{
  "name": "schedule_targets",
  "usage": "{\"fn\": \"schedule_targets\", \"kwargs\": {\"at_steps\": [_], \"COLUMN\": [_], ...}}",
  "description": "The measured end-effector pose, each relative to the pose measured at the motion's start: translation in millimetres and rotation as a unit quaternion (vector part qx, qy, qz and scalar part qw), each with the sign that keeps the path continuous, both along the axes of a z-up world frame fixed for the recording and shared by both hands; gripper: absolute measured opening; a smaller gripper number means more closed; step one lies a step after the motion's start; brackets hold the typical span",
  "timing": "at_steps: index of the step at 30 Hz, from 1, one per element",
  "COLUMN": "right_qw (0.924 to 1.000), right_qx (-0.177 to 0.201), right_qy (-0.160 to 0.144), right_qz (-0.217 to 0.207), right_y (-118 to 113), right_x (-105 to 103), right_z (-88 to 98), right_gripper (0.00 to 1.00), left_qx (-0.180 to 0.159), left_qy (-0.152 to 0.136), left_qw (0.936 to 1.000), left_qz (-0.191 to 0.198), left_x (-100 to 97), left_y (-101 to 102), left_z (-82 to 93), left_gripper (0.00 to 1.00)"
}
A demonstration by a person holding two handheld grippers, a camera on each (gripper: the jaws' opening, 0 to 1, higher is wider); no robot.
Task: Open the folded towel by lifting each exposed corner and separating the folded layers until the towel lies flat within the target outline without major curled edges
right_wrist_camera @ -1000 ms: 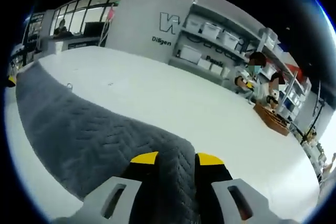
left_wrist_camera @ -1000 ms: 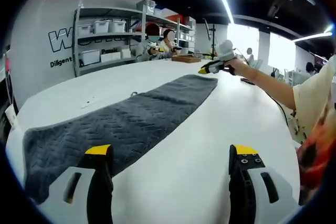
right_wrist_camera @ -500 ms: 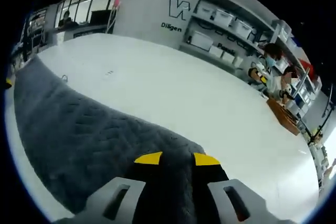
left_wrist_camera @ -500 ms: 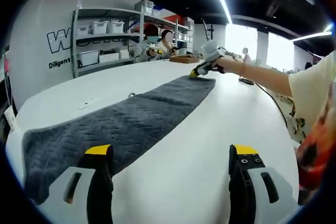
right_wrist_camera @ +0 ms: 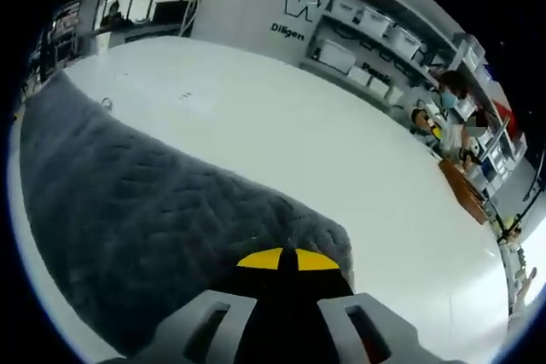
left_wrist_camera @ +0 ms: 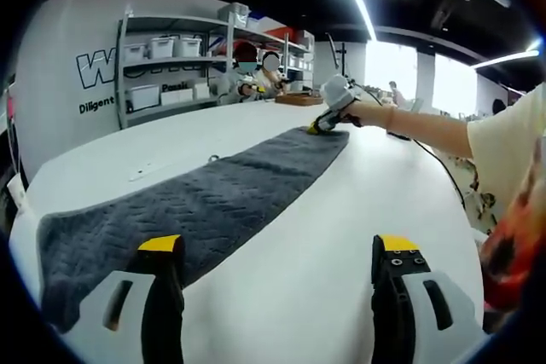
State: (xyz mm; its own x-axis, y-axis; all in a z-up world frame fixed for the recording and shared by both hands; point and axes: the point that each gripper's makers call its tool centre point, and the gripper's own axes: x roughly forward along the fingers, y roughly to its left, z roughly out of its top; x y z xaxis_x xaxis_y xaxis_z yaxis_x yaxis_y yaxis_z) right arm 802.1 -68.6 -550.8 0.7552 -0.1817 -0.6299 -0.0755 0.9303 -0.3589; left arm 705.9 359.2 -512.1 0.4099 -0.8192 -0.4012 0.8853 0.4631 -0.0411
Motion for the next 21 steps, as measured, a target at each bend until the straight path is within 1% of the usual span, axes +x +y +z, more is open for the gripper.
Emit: {"fn": "schedule_targets", "kwargs": {"at_steps": [5,6,7,10,12,14,19,21], "right_qw": [0.9996,0.9996,0.9992,0.9986,0.9979,0.9962,0.9937,0.9926], "right_qx": [-0.023,-0.024,-0.025,-0.029,-0.037,-0.041,-0.047,-0.046], "right_qy": [-0.006,-0.012,-0.026,-0.036,-0.045,-0.064,-0.087,-0.099], "right_qz": [0.011,0.013,0.017,0.025,0.029,0.041,0.052,0.052], "right_y": [3,4,6,11,10,18,30,29], "right_x": [-9,-11,-13,-19,-14,-22,-38,-43], "right_z": [7.4,10.3,16.8,24.8,31.6,43.8,58.8,64.3], "right_gripper": [0.00,0.00,0.00,0.00,0.00,0.00,0.00,0.00], "left_qx": [-0.003,-0.004,-0.004,-0.005,-0.004,-0.006,-0.007,-0.007], "left_qy": [0.002,0.002,0.002,0.003,0.003,0.002,0.001,0.001], "left_qw": [1.0000,1.0000,1.0000,1.0000,1.0000,1.0000,0.9999,0.9999], "left_qz": [0.001,0.002,0.003,0.005,0.006,0.008,0.012,0.012], "left_x": [0.5,0.9,1.6,2.3,2.5,3.8,5.7,5.7], "left_y": [0,1,1,2,3,5,7,7], "left_z": [0.1,0.3,0.5,0.7,0.7,2.1,3.0,3.4], "left_gripper": [0.89,0.89,0.89,0.88,0.88,0.88,0.88,0.88]}}
